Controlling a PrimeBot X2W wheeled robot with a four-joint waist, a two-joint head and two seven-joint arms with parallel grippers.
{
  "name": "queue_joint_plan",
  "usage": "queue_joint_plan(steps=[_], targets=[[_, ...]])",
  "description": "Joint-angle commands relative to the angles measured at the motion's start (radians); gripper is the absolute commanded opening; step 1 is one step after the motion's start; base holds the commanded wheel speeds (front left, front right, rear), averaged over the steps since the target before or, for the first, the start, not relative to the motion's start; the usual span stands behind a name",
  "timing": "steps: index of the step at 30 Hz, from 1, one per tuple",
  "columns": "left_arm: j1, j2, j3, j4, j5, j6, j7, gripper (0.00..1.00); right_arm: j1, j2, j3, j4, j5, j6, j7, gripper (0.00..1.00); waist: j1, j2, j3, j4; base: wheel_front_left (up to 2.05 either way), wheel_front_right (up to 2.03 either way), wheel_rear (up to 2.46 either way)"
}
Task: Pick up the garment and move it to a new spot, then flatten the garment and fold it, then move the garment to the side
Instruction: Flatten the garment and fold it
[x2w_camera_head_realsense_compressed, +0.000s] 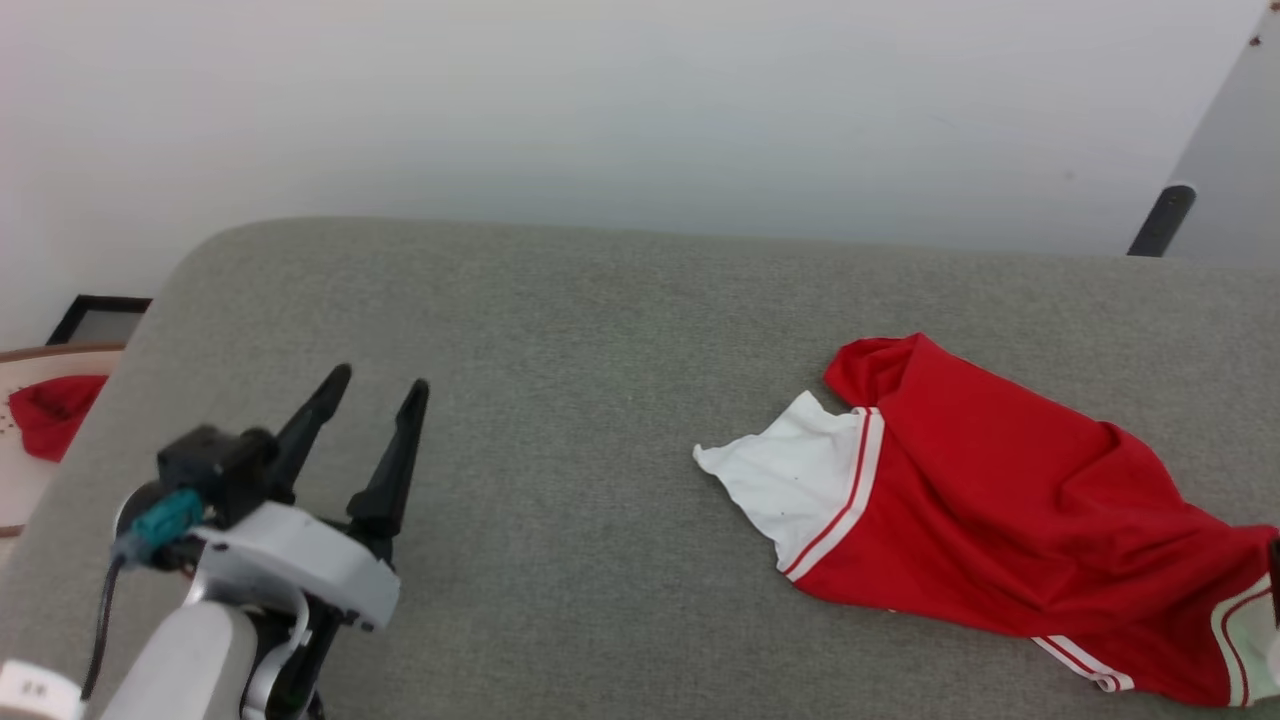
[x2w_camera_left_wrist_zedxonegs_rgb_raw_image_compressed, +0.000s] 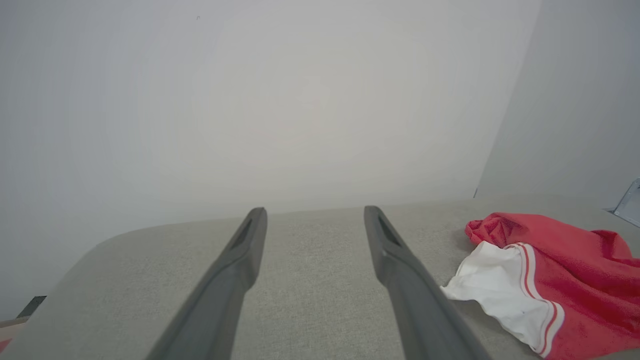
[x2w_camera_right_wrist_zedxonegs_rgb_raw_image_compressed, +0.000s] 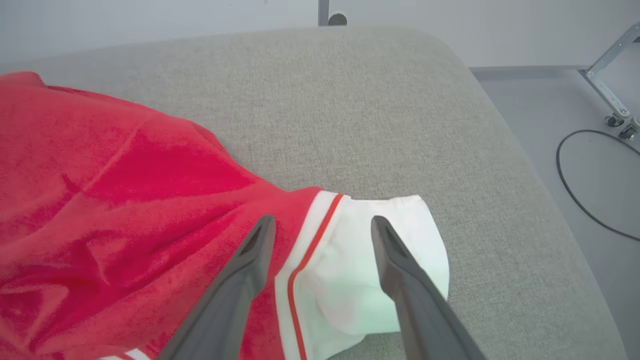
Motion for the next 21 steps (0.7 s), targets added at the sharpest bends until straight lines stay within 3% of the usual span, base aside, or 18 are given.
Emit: queue_joint_plan(steps=[1,11,21], targets=[[-0.019,0.004,-0.007,-0.010,-0.014,-0.008,0.014,1.00,0.000,0.008,0.015,-0.026,0.011,-0.001,-0.013,1.00,0.0000,0.0000,0.002,-0.011,0.00,0.00,0.00],[-0.138,0.008,-0.095,-0.070,-0.150,-0.022,0.238,1.00,0.042,0.088,0.126,-0.236,0.054,-0.001,-0.128,1.00,0.0000,0.0000,0.019,-0.064,0.00,0.00,0.00],[-0.279,-0.003,-0.209,-0.088,-0.305,-0.024,0.487,1.00,0.067,0.150,0.215,-0.309,0.071,-0.001,-0.265,1.00,0.0000,0.0000,0.057,-0.130,0.00,0.00,0.00]])
